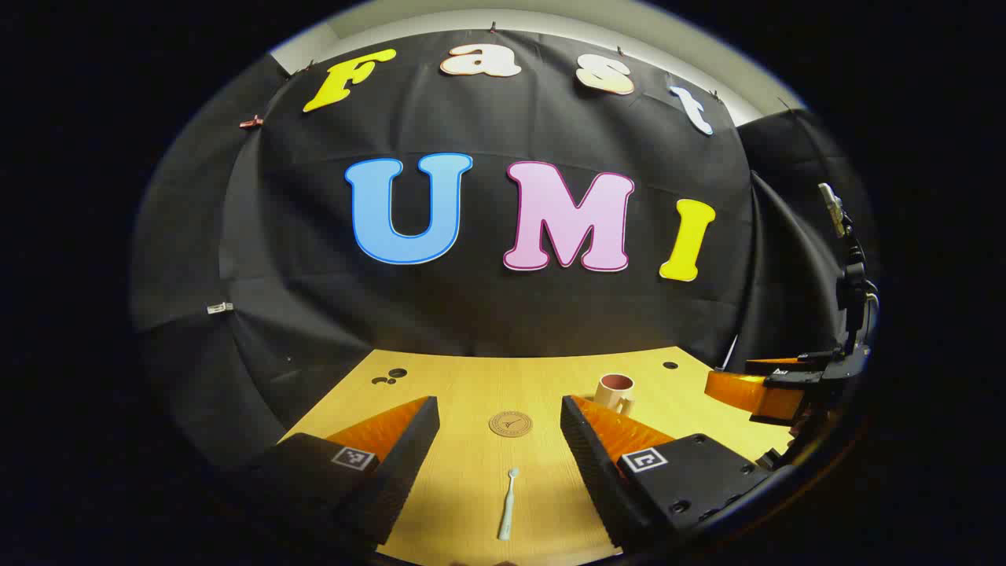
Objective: Put the toothbrush and toothpaste on the desktop into the cup, then pick up the cup and place it on the coaster on the desktop.
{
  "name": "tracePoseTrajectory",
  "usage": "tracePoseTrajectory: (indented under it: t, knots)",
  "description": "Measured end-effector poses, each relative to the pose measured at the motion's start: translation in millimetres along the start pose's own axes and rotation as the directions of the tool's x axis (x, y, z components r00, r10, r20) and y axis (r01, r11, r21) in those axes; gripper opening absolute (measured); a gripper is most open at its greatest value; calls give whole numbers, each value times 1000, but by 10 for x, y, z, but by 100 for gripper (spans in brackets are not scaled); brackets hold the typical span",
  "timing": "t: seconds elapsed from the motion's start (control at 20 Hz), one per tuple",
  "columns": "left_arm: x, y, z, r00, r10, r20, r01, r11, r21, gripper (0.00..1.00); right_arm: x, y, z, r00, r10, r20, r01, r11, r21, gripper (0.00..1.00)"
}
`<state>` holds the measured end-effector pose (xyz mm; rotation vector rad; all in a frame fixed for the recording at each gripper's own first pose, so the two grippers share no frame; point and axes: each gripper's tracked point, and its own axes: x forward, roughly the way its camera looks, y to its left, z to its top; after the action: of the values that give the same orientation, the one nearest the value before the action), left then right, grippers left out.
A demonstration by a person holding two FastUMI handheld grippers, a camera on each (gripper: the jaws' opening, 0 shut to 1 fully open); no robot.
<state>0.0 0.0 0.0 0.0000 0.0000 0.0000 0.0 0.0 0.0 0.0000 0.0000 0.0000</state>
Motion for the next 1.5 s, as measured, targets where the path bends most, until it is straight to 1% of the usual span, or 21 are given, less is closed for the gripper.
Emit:
tracePoseTrajectory:
  t: [0.6, 0.8, 1.05, 1.35, 1.4, 1.5]
  knots:
    - [-39, 0, -32, 1000, 6, -7, -6, 1000, 3, 98, 6, 32, -103, 999, 24, -38, -24, 1000, 4, 99]
    - [-55, 7, -36, 1000, 12, -3, -12, 1000, 22, 98, 20, 14, -169, 998, 19, -63, -19, 1000, 11, 100]
    - [-67, 57, -78, 1000, 26, -15, -26, 1000, 11, 98, 102, -22, -299, 994, 4, -109, -2, 1000, 18, 99]
    - [-71, 257, -207, 994, 95, -45, -95, 995, 1, 98, 298, -44, -540, 979, -3, -206, 7, 1000, 18, 99]
    - [-81, 295, -248, 993, 108, -54, -108, 994, -6, 98, 337, -52, -609, 973, -3, -232, 7, 1000, 18, 99]
    - [-96, 376, -321, 988, 137, -72, -139, 990, -22, 98, 433, -97, -802, 953, -16, -303, 16, 1000, -3, 100]
